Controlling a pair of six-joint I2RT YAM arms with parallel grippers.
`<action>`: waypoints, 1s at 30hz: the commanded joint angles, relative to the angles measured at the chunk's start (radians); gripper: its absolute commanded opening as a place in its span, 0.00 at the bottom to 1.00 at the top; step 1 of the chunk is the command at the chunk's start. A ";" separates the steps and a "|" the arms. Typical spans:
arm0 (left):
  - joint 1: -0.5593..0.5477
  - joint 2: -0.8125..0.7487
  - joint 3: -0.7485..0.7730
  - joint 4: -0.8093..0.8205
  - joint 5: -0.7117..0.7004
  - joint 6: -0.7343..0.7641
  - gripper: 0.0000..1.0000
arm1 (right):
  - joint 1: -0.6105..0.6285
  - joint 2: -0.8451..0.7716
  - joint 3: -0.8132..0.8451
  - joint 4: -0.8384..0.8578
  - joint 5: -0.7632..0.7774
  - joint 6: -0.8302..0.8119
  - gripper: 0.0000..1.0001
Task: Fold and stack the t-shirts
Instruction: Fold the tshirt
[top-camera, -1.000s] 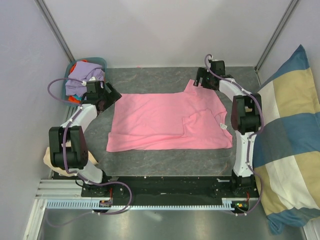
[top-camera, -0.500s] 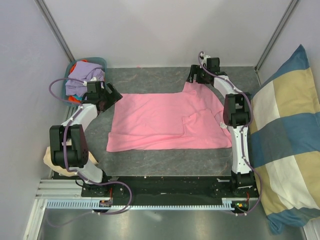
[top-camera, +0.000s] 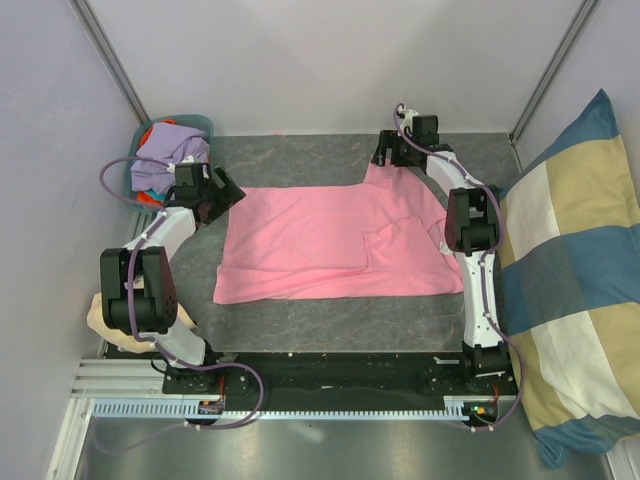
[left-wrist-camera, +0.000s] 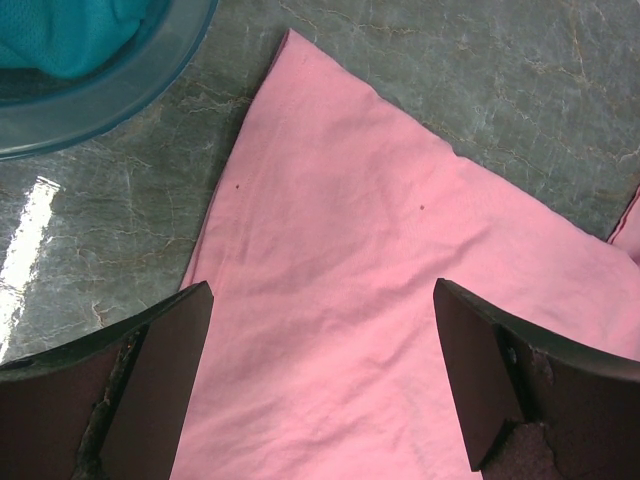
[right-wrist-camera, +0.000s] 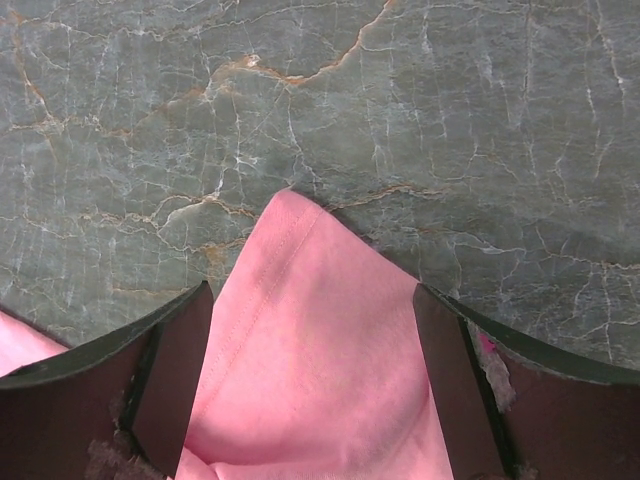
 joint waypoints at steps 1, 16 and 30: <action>-0.003 0.019 0.020 0.042 0.026 0.027 1.00 | 0.006 -0.062 -0.049 0.027 -0.009 -0.045 0.90; -0.003 0.031 0.014 0.053 0.030 0.014 1.00 | 0.006 -0.069 -0.008 0.074 -0.045 -0.017 0.91; -0.003 0.043 0.002 0.051 0.024 0.005 1.00 | 0.006 0.088 0.107 0.041 -0.063 0.012 0.90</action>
